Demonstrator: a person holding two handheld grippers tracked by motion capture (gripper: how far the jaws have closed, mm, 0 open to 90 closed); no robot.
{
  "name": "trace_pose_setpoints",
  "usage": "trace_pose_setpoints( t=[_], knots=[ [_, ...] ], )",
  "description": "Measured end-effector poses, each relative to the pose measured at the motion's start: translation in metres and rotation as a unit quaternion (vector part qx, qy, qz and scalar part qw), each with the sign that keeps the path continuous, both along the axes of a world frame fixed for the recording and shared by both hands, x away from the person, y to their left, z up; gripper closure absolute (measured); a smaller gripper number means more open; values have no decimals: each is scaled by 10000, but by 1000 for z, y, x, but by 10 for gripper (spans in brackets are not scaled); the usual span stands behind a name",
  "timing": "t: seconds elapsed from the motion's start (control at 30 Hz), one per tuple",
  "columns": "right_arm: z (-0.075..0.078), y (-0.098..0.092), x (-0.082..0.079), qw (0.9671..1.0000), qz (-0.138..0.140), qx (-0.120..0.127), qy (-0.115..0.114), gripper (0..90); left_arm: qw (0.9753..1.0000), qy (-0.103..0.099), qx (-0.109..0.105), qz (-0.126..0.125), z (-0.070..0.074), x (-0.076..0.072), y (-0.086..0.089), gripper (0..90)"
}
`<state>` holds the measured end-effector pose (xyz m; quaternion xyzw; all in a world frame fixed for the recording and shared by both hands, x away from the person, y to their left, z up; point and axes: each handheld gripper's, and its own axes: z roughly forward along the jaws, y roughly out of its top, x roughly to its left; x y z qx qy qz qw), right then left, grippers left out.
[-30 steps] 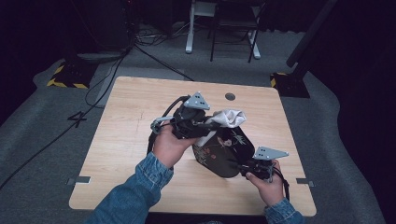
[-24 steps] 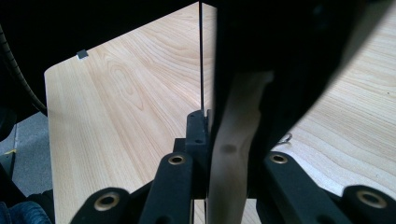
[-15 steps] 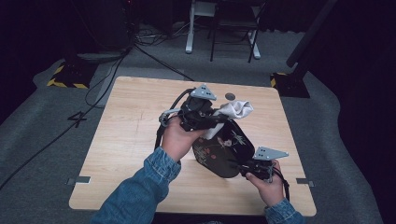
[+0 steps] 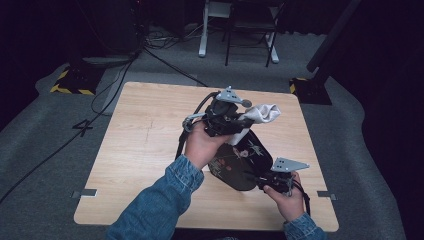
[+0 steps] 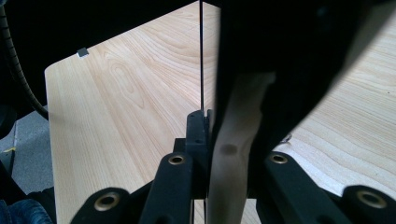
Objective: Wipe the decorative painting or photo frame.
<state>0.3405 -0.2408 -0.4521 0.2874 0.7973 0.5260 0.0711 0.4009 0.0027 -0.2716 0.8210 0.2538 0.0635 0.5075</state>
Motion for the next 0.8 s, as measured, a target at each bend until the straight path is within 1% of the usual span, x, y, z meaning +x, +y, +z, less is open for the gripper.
trace_pose_setpoints(
  t=[0.2, 0.27, 0.33, 0.4, 0.53, 0.6, 0.73, 0.8],
  knots=[
    [0, 0, 0, 10000, -11, -2, 11, 803, 10000, -3, 15, 89, -3, 6, -3, 753],
    [0, 0, -1, 10000, -11, -9, 9, 803, 9999, -15, 51, 131, -4, 8, -3, 753],
    [0, 0, -1, 10000, -5, -9, 6, 803, 9998, -42, 91, 174, -5, 10, -2, 753],
    [0, 0, -1, 10000, 7, -3, 1, 803, 9997, -28, 78, 216, -7, 10, -1, 753],
    [1, 0, -1, 10000, 18, 12, -10, 803, 9995, -86, 151, 245, -8, 11, 2, 753],
    [0, 0, -1, 10000, 21, 15, -11, 803, 9995, -38, 131, 279, -9, 12, 4, 753],
    [0, 0, -1, 10000, 18, 12, -11, 803, 9992, -78, 164, 364, -11, 14, 8, 753],
    [1, 0, -1, 10000, 22, 12, -8, 803, 9991, -55, 138, 402, -12, 15, 10, 753]
  ],
)
